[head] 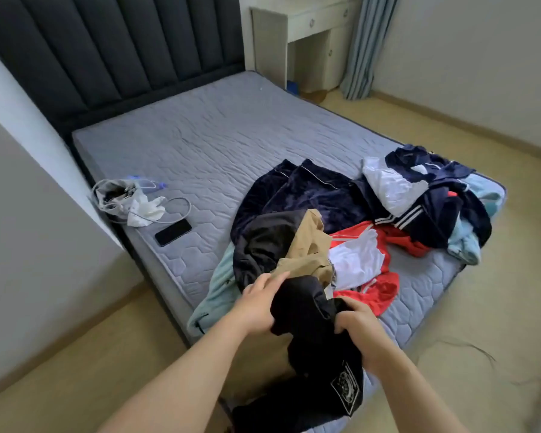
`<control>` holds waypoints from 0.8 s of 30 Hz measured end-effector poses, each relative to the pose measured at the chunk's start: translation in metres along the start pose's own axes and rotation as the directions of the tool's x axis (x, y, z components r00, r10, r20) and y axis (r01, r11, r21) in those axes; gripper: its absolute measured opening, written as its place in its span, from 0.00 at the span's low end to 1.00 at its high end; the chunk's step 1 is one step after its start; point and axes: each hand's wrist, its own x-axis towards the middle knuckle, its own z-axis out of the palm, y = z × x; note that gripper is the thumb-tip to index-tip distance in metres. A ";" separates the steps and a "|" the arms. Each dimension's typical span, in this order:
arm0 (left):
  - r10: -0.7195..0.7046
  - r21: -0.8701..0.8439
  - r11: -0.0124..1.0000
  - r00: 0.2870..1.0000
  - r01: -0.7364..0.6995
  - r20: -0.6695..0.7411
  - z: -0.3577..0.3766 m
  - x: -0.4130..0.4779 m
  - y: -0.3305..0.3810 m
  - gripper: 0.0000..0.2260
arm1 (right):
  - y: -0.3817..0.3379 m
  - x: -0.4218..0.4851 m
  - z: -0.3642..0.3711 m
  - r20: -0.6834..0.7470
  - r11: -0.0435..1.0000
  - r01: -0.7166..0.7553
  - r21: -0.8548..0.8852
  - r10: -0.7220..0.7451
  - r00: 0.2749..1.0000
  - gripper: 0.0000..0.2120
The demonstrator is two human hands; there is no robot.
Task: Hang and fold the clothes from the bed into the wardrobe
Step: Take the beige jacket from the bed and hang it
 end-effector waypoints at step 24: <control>0.148 -0.660 0.741 0.929 0.124 0.340 0.001 -0.021 0.018 0.05 | 0.038 0.016 -0.004 -0.180 0.900 -0.387 0.200 0.422 0.888 0.07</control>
